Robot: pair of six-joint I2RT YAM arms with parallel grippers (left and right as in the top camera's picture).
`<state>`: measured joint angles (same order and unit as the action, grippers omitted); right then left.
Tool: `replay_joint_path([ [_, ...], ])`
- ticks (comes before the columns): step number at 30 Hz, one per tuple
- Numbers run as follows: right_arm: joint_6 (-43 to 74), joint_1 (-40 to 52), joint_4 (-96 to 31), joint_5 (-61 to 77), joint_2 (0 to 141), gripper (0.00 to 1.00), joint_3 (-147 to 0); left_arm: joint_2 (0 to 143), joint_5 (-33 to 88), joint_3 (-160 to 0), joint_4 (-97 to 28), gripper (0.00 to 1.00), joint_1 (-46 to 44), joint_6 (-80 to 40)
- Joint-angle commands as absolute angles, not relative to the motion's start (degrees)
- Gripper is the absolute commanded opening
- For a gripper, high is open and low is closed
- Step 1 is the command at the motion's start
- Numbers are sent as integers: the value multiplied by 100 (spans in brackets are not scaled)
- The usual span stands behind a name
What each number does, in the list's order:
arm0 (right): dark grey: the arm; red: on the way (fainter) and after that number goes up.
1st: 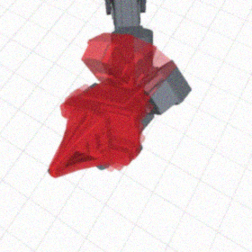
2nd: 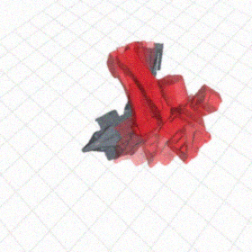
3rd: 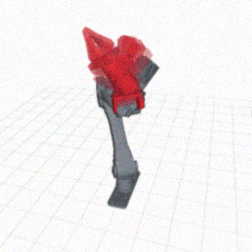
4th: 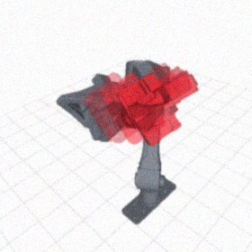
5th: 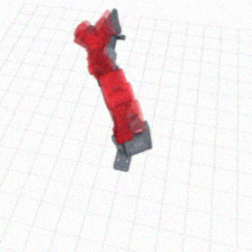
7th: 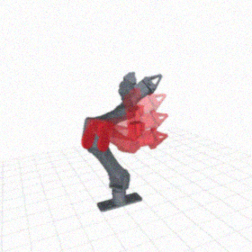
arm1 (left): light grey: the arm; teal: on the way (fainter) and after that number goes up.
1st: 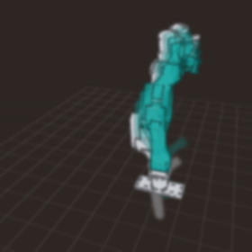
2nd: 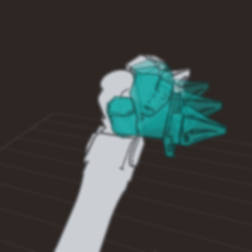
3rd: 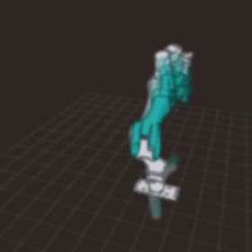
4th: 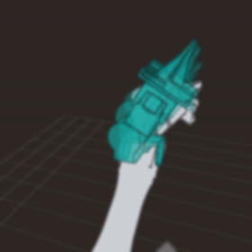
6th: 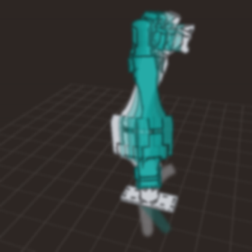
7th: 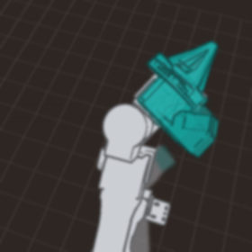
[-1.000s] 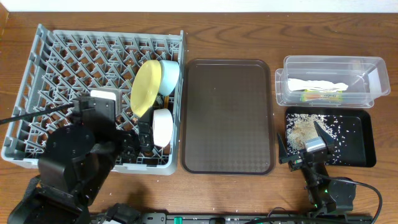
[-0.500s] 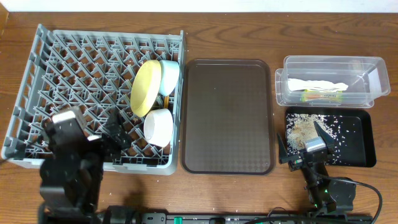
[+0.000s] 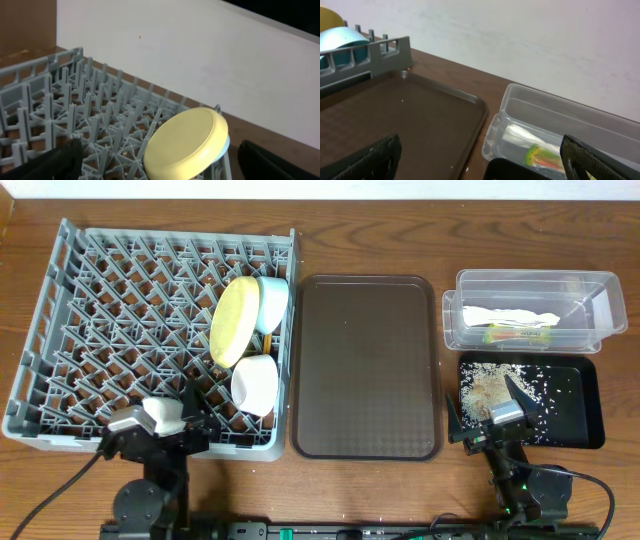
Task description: Sort waste into correct bins and load items into the dishwasher
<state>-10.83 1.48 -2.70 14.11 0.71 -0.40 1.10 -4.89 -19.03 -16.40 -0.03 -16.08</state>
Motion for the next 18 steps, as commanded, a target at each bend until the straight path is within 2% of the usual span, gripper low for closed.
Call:
replay_joint_path([
  [1, -1035, 119, -283, 1439, 38, 99, -30, 5, -515, -1474, -1282, 100, 21, -1522],
  [11, -1035, 119, -283, 1439, 38, 99, -30, 8, -519, -86, -47, 100, 3, -1267],
  [18, -1035, 119, -283, 1439, 38, 99, -30, 8, -539, -23, -360, 100, -34, -1273],
])
